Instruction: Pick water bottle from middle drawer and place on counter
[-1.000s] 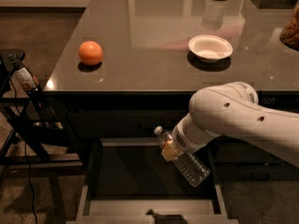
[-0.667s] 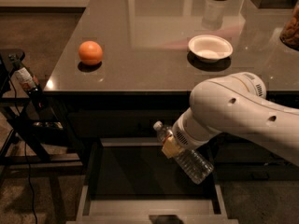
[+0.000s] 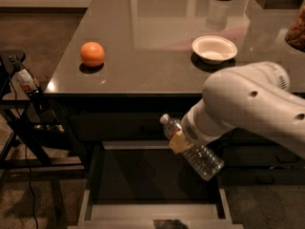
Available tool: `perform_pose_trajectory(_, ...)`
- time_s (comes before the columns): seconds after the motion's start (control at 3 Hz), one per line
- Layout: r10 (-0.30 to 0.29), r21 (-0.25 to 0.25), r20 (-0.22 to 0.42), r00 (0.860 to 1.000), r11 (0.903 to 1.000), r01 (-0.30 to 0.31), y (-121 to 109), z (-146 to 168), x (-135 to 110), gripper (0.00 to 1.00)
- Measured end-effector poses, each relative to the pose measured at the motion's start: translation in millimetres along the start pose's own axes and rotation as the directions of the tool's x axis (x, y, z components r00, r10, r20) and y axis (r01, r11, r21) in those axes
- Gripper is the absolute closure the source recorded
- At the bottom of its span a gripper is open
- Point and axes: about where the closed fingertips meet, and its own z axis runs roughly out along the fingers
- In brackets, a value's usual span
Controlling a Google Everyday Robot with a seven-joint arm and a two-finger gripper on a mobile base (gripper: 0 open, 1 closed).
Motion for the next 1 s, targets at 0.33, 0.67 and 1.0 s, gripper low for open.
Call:
perform_pose_trajectory(0.33, -0.006, 0.054, 0.03, 1.0, 0.9985, 0.004, -15, -37, -15, 1.0)
perform_pose_trajectory(0.67, -0.011, 0.099, 0.065, 0.998, 0.9951, 0.005, -30, -67, -31, 1.0)
perform_pose_trajectory(1.0, -0.012, 0.101, 0.07, 0.997, 0.9948, 0.005, -31, -70, -33, 1.0)
